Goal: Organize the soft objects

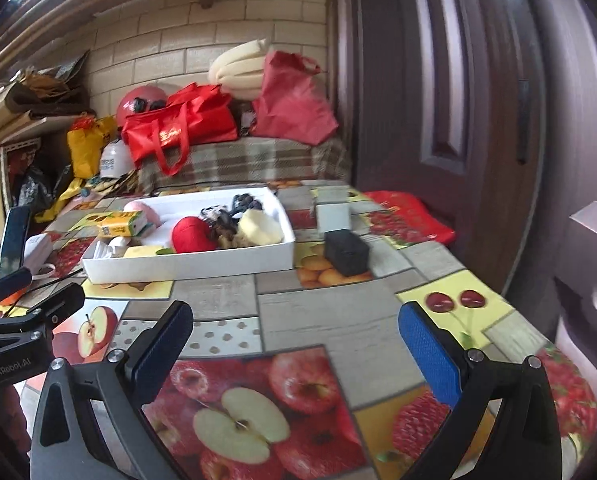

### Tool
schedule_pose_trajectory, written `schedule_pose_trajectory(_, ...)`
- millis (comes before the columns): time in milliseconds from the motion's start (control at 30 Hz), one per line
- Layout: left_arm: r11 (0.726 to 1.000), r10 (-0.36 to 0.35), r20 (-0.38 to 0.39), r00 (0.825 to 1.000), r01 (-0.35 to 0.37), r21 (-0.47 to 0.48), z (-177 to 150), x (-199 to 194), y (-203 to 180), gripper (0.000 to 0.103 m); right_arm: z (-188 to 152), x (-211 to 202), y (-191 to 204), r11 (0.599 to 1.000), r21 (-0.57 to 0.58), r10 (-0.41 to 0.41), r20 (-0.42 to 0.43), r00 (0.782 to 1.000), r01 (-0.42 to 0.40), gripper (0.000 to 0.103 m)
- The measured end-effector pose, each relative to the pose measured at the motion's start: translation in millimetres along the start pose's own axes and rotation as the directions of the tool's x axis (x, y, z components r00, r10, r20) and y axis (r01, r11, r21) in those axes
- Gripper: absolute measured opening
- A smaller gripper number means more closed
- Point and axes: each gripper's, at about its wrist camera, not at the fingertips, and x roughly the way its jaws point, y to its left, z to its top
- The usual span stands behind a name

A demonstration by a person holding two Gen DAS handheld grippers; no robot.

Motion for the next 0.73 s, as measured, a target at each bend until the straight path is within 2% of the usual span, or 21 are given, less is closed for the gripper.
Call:
schedule_pose_trajectory(100,0.998,0.025,-0.056,0.998,-0.022,0.056,-1,7,-10,0.103,-1,-7,-10,0.992,0.052,-0.115,0.008,0.993,0.115,0.103)
schedule_pose_trajectory(133,0.996,0.044,-0.071,0.997,-0.039,0.077,-2,10,-14,0.103,-2,-7,-13,0.99,0.065,-0.127,0.004,0.992,0.126,0.103)
schedule_pose_trajectory(267,0.99,0.074,-0.062,0.995,-0.066,0.128,-5,7,-24,0.103,-3,-5,-19,0.987,0.092,-0.13,-0.018,0.991,0.132,0.103)
schedule_pose_trajectory(400,0.991,0.05,-0.042,0.998,-0.044,0.125,-5,2,-23,0.103,-4,-5,-17,0.986,0.079,-0.145,-0.027,0.989,0.147,0.103)
schedule_pose_trajectory(567,0.991,0.023,-0.055,0.998,-0.016,0.129,-5,3,-24,0.103,-5,-8,-20,0.987,0.089,-0.131,-0.01,0.991,0.131,0.103)
schedule_pose_trajectory(733,0.988,-0.023,-0.065,0.998,0.032,0.153,-7,1,-30,0.103,-5,-5,-26,0.986,0.12,-0.113,-0.032,0.993,0.116,0.103)
